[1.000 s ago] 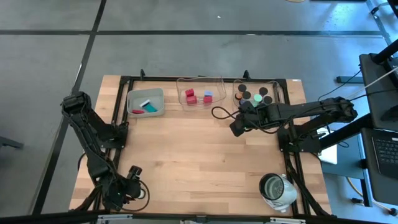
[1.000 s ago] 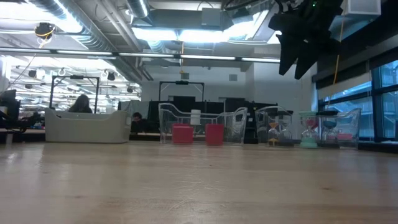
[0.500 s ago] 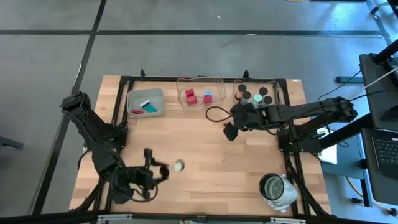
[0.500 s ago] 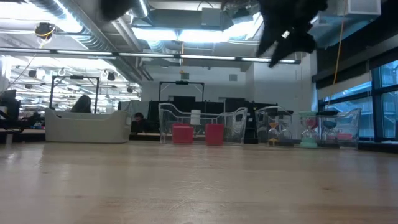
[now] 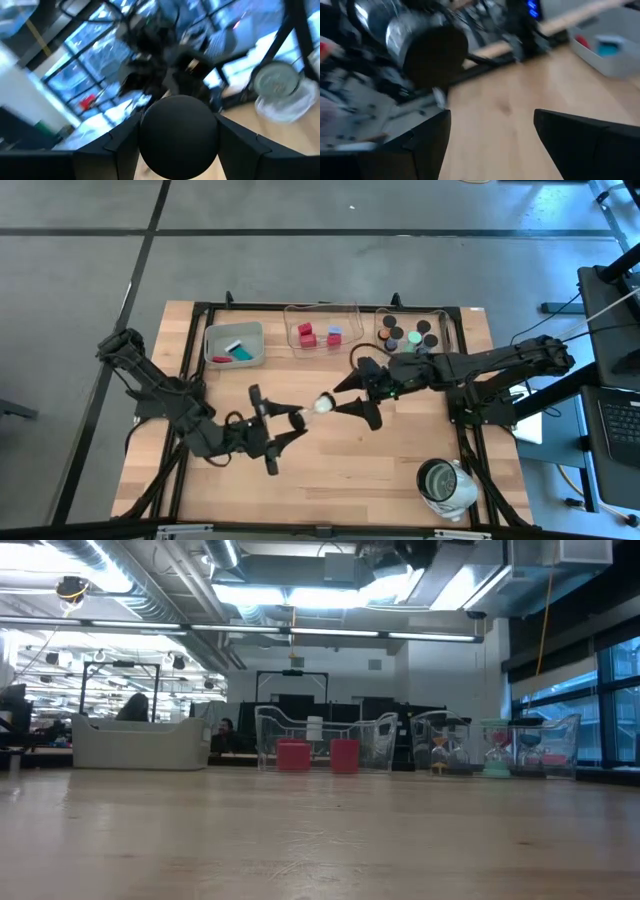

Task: Pick & Place Office items
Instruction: Put the white hourglass into the right transparent bin

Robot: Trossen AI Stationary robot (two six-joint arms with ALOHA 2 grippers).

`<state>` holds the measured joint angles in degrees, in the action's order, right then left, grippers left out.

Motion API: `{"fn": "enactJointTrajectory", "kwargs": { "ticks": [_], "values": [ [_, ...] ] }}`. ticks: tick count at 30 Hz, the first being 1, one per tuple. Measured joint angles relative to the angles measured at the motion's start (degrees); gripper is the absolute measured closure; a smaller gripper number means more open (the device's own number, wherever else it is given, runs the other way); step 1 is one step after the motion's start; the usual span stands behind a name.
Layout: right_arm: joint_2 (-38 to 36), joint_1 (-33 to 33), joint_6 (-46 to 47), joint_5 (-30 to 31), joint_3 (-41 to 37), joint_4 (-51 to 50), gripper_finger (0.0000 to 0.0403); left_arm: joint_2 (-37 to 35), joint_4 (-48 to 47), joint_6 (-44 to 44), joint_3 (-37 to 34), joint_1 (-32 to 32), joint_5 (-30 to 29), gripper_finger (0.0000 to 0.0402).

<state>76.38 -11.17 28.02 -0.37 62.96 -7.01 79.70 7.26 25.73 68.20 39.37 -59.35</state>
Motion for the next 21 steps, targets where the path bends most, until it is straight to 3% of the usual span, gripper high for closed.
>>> {"fn": "enactJointTrajectory", "kwargs": {
  "ticks": [3, 16, 21],
  "values": [
    [0.0, -0.1, 0.28, -2.64, 0.0, 5.33, 0.0115, 0.0, 4.88, 4.16, 0.0, -1.66, 5.14, 0.019],
    [-1.18, -0.08, 2.04, -12.34, -0.04, 18.63, 0.0109, 0.0, 19.74, 26.98, 0.04, -2.09, 6.99, 0.019],
    [-1.83, 0.26, -0.78, -13.19, -0.02, 23.77, 0.008, 0.0, 21.71, 29.5, 0.04, -2.99, 11.77, 0.0189]
  ]
}}
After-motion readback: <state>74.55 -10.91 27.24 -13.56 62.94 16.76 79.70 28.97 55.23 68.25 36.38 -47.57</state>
